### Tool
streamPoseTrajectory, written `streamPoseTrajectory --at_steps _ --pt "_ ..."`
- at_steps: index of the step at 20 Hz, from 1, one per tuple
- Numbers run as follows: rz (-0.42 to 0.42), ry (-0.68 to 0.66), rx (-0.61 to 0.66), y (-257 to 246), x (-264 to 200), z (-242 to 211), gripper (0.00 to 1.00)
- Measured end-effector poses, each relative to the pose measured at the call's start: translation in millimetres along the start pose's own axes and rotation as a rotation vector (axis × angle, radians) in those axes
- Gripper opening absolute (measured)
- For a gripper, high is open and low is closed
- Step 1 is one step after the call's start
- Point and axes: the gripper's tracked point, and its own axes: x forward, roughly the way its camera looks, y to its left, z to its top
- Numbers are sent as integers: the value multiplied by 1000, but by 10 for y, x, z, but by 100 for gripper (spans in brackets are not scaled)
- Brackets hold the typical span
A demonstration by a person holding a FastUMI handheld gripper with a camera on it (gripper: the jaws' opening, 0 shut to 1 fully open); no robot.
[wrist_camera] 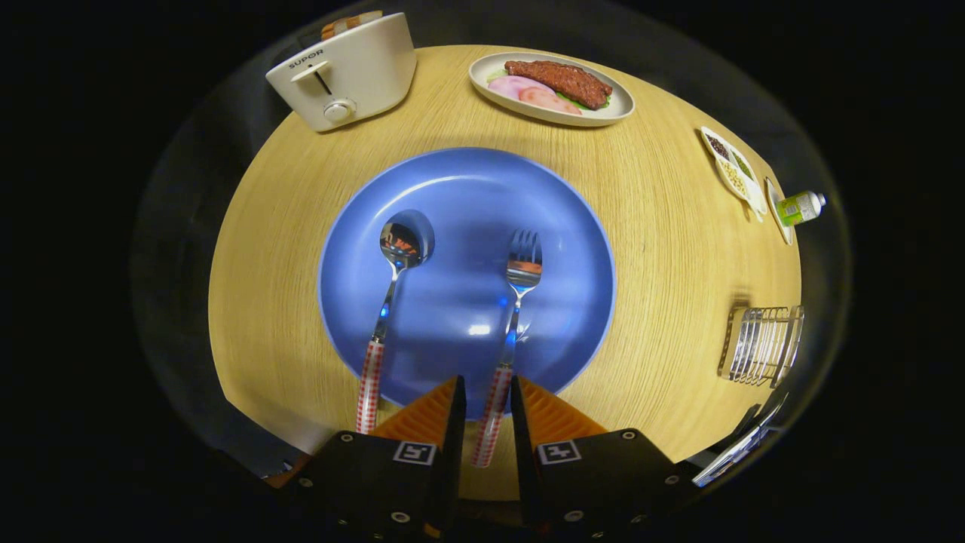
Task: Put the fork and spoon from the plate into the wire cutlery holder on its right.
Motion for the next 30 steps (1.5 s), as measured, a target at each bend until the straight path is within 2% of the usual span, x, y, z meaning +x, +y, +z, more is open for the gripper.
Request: streamPoseTrajectory --at_steps 6,12,18,20,24,30 --pt "-17 -7 -23 -63 3 16 10" --pt "25 -68 -4 -381 -377 96 8" --pt "-46 -136 56 -1430 -867 -34 8" --pt "-77 -132 87 -1852 -997 -172 8" --pt "-130 -92 109 -2392 -1130 -437 8" --pt "-123 6 84 -2789 -1154 -744 8"
